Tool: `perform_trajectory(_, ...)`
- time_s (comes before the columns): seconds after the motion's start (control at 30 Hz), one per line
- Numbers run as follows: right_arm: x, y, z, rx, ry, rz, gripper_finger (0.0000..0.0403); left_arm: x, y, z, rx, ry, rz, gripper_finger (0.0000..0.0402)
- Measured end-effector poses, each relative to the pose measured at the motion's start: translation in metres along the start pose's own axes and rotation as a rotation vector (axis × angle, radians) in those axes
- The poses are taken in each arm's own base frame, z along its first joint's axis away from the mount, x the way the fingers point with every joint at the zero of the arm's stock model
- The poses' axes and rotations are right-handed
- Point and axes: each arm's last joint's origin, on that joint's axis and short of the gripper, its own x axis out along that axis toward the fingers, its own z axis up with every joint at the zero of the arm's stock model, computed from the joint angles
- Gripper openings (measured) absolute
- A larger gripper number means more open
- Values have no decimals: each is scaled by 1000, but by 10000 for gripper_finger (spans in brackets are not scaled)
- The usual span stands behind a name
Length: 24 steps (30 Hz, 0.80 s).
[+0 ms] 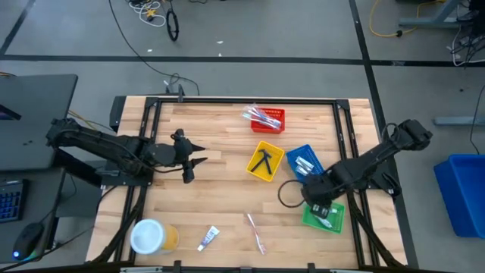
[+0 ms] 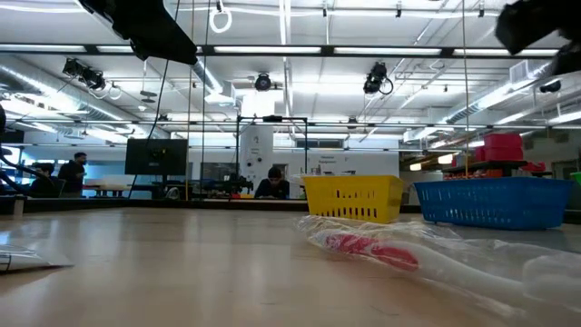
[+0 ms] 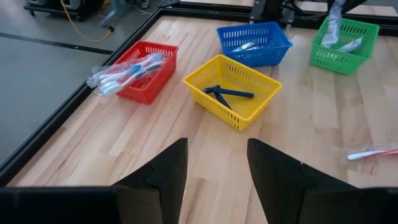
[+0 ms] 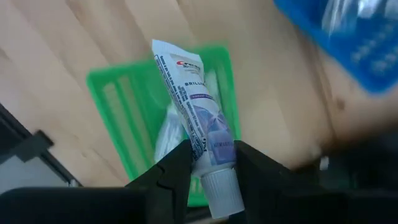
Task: Pick & Place Travel size toiletries
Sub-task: Put the toothpaste into the green bin, then put the orange toothbrush into the red bin
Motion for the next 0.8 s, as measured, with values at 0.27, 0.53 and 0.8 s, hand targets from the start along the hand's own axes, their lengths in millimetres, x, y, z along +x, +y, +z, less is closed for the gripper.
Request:
perform_trajectory(0.27, 4, 15, -28, 115, 10, -12, 116, 0, 0, 0, -3, 0, 0, 176)
perform_trajectory(0.53, 24, 21, -39, 102, 31, -74, 132, 0, 0, 0, -38, 0, -2, 176)
perform_trajectory(0.8, 38, 22, -35, 106, 25, -57, 178, 0, 0, 0, -47, 0, -4, 176)
